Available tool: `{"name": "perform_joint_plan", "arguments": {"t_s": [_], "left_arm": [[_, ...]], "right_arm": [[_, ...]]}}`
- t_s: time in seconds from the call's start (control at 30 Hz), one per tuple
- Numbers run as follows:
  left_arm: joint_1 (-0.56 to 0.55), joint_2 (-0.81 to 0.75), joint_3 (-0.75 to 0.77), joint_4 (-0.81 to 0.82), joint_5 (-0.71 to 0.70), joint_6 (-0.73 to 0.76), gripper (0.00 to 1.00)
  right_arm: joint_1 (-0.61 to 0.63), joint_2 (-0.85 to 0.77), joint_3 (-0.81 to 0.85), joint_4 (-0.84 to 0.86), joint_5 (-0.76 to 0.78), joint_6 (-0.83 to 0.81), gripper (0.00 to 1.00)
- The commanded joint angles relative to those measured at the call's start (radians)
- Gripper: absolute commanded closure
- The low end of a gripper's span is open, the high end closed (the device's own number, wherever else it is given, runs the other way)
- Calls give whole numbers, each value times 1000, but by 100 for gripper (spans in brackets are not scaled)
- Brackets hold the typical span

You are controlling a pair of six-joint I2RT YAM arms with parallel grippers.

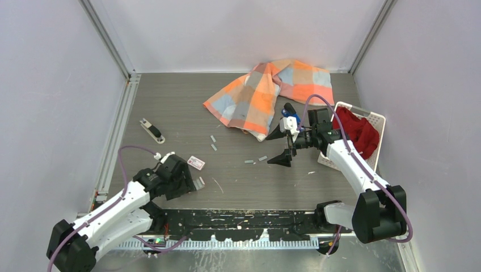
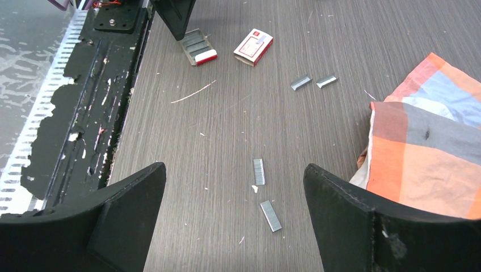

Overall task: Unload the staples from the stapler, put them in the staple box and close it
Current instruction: Move the staple box to the center of the board.

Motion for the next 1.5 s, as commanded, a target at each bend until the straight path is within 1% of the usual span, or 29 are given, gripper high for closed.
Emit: {"name": "perform_joint_plan", "arguments": {"t_s": [0.0, 0.17, 0.33, 0.4, 0.5, 0.67, 0.9, 1.03, 1.1, 1.2, 1.3, 1.37, 1.43, 1.47], "left_arm": [[3, -14, 25, 36, -69, -35, 34], [10, 21, -26, 159, -25, -55, 35], [16, 72, -30, 215, -16, -57, 38], [18, 94, -29, 233, -7, -53, 40], [17, 135, -25, 265, 19, -33, 47], [17, 206, -13, 343, 77, -12, 54], [15, 331, 3, 465, 175, -8, 60], [-3, 390, 29, 513, 213, -18, 61], [-13, 412, 40, 534, 219, -19, 61], [-23, 440, 52, 557, 229, -17, 60], [-28, 460, 61, 580, 241, -16, 60], [-28, 464, 59, 600, 248, -13, 59], [-29, 464, 53, 620, 252, -10, 59], [-30, 464, 51, 627, 254, -6, 59]], "right_arm": [[-3, -32, 8, 1, -31, -17, 5], [-3, -32, 8, 0, -31, -20, 5], [-3, -33, 9, -3, -32, -22, 5], [-3, -33, 8, -4, -33, -21, 5], [-2, -33, 9, -5, -32, -25, 5], [-3, -34, 10, -8, -32, -26, 5], [-4, -30, 8, -9, -37, -28, 5], [5, -24, -9, 7, -79, -27, 3], [31, -24, -27, 32, -56, -22, 3], [102, -20, -46, 79, 34, -14, 3], [207, -4, -78, 180, 171, 46, 2], [284, 25, -79, 222, 253, 61, 0], [373, 68, -69, 255, 320, 76, 0], [399, 91, -62, 268, 356, 85, 0]]}}
